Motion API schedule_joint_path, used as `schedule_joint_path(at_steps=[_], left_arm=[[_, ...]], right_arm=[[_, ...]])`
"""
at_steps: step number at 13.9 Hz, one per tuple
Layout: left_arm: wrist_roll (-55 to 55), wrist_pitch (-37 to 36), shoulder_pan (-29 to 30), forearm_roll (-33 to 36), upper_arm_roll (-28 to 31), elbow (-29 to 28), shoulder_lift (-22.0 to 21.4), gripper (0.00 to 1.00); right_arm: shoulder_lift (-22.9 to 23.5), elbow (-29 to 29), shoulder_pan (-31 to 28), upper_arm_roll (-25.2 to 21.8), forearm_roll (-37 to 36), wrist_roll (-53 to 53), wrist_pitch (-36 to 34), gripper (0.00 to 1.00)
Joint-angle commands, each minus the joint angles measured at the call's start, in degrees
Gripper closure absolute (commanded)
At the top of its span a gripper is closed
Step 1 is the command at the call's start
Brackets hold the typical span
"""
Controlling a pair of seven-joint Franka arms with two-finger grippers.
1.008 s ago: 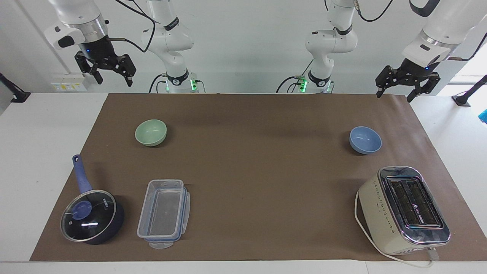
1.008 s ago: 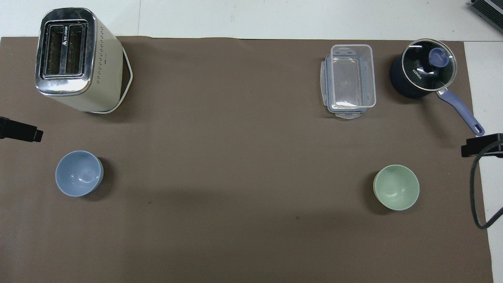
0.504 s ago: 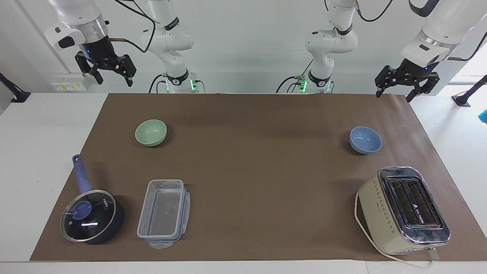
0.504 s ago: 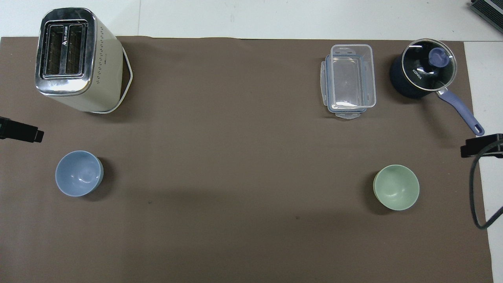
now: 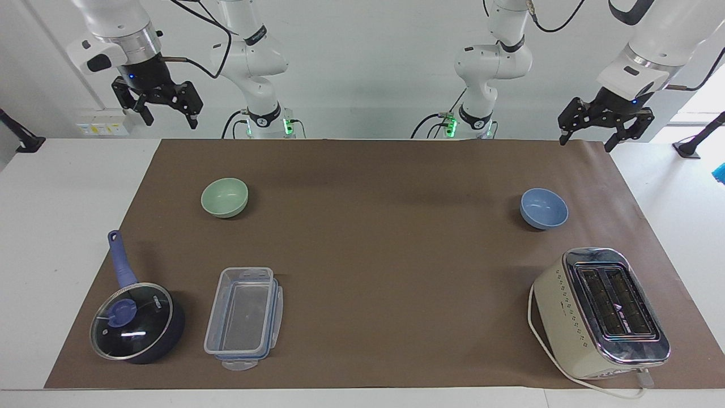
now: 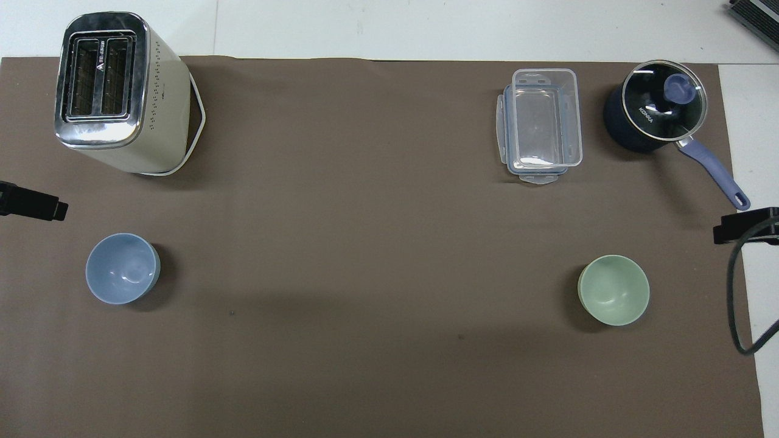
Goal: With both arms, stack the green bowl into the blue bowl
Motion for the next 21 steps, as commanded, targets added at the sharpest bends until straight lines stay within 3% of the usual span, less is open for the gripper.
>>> schedule_joint_path(at_steps=[1,15,21], left_arm=[[-0.5,-0.6,0.1,0.6,-0.2,-0.4,-0.9,0.0],[-0.2,-0.1,0.1,0.6,-0.2,-1.2,-1.3,0.0],[0.3,4.3,0.7,-0.4,0.2,-9.2,-4.7,0.0]], right_arm=[[-1.5,-1.8,-0.5,0.4,-0.3,-1.0,0.8,0.0],[-1.6,-1.8,-0.5,0.3,-0.3,-1.0,0.7,0.0],[-1.6,-1.8,-0.5,0.2,-0.3,-1.0,0.7,0.0]])
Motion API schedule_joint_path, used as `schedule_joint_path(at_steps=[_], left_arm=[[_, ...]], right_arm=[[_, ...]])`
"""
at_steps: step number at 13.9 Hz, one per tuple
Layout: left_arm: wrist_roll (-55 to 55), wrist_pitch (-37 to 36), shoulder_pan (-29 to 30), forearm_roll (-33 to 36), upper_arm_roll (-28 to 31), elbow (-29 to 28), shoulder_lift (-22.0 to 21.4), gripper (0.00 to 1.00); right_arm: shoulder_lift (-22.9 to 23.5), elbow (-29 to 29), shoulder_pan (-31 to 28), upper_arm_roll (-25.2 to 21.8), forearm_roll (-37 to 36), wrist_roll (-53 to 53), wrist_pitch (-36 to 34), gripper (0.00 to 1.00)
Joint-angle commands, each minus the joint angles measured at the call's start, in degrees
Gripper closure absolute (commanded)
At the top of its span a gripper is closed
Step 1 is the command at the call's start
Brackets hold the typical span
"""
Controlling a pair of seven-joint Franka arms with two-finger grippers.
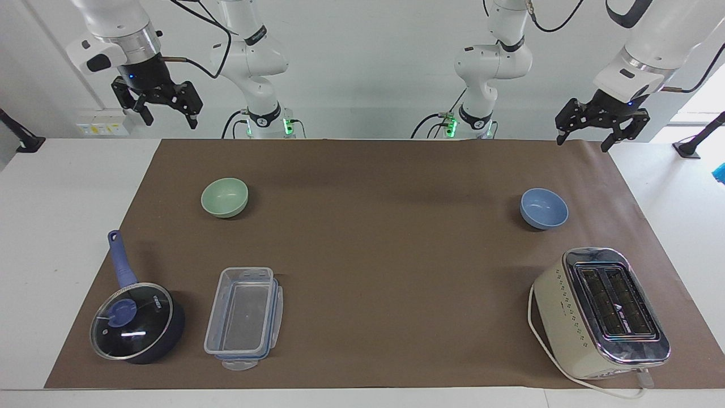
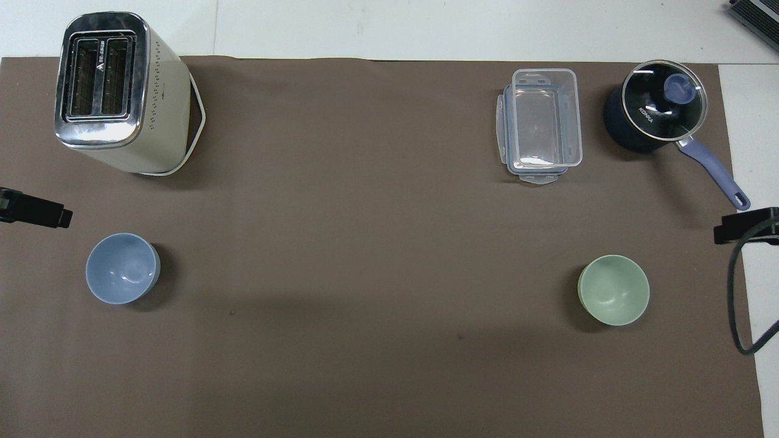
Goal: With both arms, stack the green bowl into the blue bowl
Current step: 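Reach the left gripper to the blue bowl rim and grasp it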
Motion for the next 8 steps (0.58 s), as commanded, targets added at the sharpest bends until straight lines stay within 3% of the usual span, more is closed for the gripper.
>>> schedule_joint_path(at_steps=[1,8], left_arm=[[0.4,5.2,1.1,-0.4,0.3,-7.8,-3.7,0.0],[15.7,17.4,10.8,-2.4,0.3,-20.9,-4.1,0.0]], right_arm=[[-1.5,-1.8,-0.4,0.2,-0.3,-1.0,0.7,0.0],[-1.4,-1.9,-0.5,0.1,-0.3,-1.0,0.7,0.0]])
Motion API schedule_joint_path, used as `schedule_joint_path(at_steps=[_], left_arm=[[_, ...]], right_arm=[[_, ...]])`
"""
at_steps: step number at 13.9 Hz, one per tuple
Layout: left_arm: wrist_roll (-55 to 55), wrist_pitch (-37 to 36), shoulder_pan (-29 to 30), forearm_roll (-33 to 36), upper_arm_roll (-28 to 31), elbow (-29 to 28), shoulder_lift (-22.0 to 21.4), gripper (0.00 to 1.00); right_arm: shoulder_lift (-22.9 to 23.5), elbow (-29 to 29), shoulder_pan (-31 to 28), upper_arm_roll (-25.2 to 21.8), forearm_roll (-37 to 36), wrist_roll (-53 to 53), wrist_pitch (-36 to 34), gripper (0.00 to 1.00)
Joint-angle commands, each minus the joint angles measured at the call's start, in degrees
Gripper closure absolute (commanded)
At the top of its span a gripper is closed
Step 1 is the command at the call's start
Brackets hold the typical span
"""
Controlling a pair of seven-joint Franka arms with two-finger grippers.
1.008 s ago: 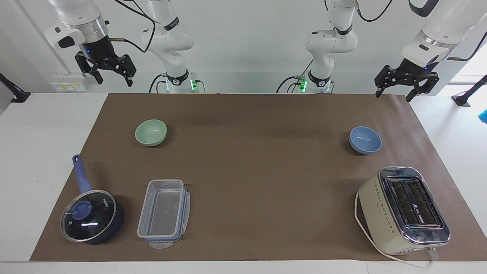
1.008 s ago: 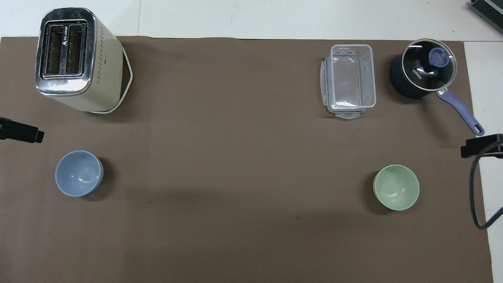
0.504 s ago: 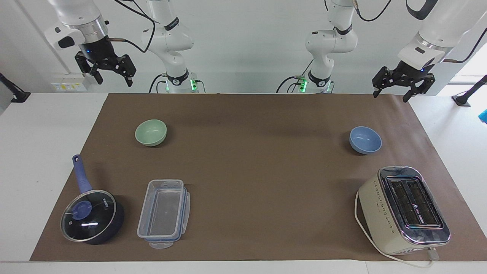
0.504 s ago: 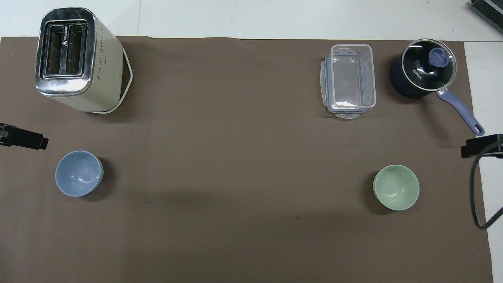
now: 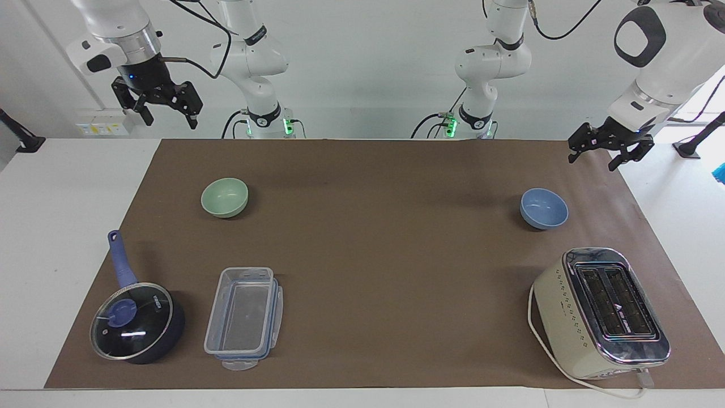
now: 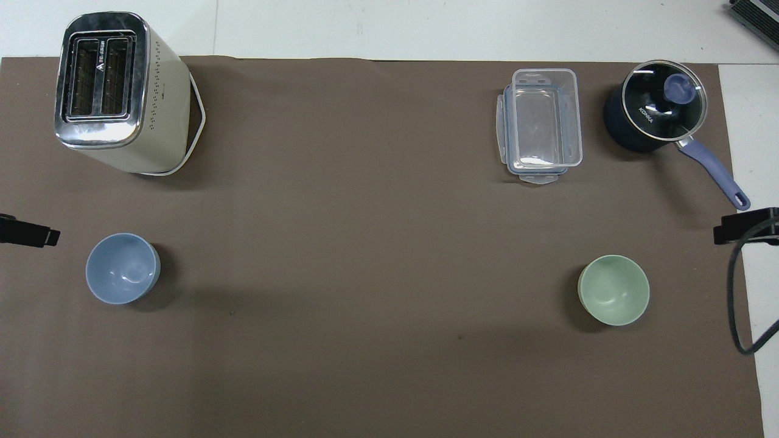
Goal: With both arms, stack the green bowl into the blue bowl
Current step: 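Reach the left gripper to the blue bowl rim and grasp it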
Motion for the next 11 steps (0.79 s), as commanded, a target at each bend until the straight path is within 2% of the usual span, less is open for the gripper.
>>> schedule_joint_path(at_steps=[1,5,8,11], left_arm=[[5.3,7.3,2.8,-1.3,-0.6,-7.9,-2.1,0.0],[9.5,15.1,6.6,-4.9,-0.6,-13.4,0.4,0.0],[13.4,21.2,8.2,-8.8,-0.6,-18.0,4.5,0.0],[15.6,24.6,9.3,-9.8,-0.6,-21.7,5.2,0.0]], right_arm=[[-1.4,-1.8,-0.5,0.1,-0.3,-1.1,0.7,0.0],[-1.5,-1.8,-0.4,0.1,-0.3,-1.0,0.7,0.0],[-1.5,-1.8,-0.5,0.1,-0.3,-1.1,0.7,0.0],[-1.5,-1.8,-0.4,0.1,-0.3,-1.1,0.7,0.0]])
